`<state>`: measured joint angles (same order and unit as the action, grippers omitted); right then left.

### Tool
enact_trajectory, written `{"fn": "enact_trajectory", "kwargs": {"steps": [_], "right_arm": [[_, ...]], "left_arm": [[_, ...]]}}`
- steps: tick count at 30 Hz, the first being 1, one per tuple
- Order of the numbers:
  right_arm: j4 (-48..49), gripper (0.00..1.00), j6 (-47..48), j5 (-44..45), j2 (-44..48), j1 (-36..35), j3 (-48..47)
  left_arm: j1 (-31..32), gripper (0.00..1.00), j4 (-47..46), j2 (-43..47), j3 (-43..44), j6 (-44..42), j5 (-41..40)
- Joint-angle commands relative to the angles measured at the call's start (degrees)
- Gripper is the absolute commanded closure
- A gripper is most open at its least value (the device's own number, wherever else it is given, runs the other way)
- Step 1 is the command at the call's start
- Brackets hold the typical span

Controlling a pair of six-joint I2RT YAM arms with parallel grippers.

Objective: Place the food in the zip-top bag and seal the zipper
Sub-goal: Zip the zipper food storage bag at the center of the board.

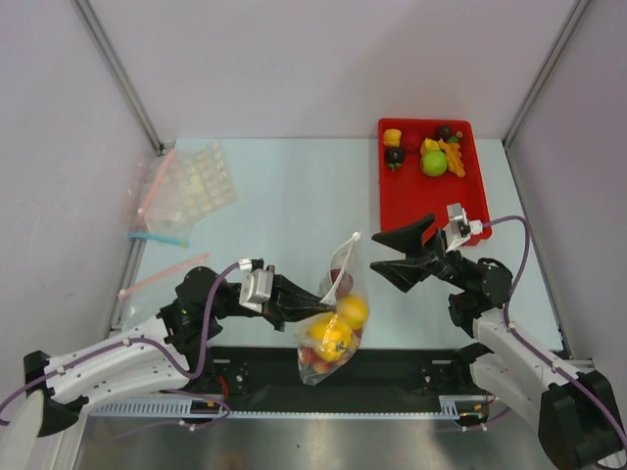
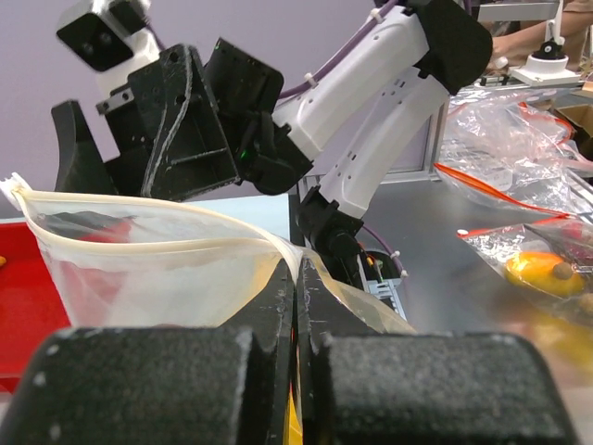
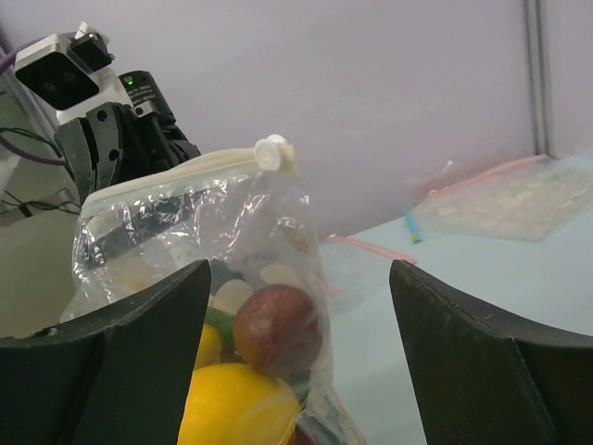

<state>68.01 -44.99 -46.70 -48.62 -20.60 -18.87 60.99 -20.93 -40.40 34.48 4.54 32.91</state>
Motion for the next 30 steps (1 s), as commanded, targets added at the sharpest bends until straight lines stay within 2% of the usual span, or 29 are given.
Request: {"fn": "enact_trajectory", "kwargs": {"steps": [1, 6, 12, 15, 18, 21, 22, 24, 27, 28, 29, 30], "right_arm": [[10.90, 0.16, -5.44, -4.10, -3.05, 0.21, -1.16], [17.15, 0.16, -8.88, -6.91, -6.05, 0.12, -1.78], [17.16, 0.16, -8.62, -7.35, -4.82, 0.12, -1.78], [17.07, 0.22, -8.71, -7.97, -3.68, -0.49, -2.13], [16.37, 0.33, -8.18, -8.50, -2.88, -1.37, -2.40], [16.19, 0.61, -7.92, -9.20, -2.79, -2.43, -2.75], [15.67, 0.81, -7.40, -9.38, -2.71, -2.69, -3.18], [14.27, 0.97, -6.87, -9.64, -2.62, -2.95, -3.45], [13.12, 1.00, -6.25, -8.85, -2.18, -2.95, -3.27], [12.42, 1.00, -5.64, -8.68, -2.01, -3.04, -3.36], [11.54, 1.00, -5.02, -8.06, -1.66, -2.96, -3.62], [9.18, 1.00, -4.50, -7.71, -1.13, -2.95, -3.63]], "left_arm": [[0.62, 1.00, -5.79, 0.59, 0.50, 0.30, 0.58], [1.06, 1.00, -5.44, -0.46, 1.29, 0.47, 2.86], [1.41, 1.00, -5.53, -1.26, 1.82, 1.00, 5.15], [1.32, 1.00, -5.00, -2.22, 2.26, 1.09, 5.50], [1.32, 1.00, -4.74, -2.75, 2.61, 1.18, 5.59], [1.41, 1.00, -4.47, -2.75, 2.70, 1.09, 5.24], [1.41, 0.99, -4.39, -2.58, 2.70, 0.92, 4.98], [1.41, 1.00, -4.38, -2.31, 2.52, 0.91, 4.45], [1.41, 0.99, -4.04, -1.96, 2.43, 0.48, 3.66], [1.41, 0.96, -3.86, -1.79, 2.43, 0.30, 3.48], [1.50, 0.78, -3.60, -1.70, 2.43, 0.12, 3.22], [1.50, 0.66, -3.33, -1.61, 2.43, -0.31, 2.78]]}}
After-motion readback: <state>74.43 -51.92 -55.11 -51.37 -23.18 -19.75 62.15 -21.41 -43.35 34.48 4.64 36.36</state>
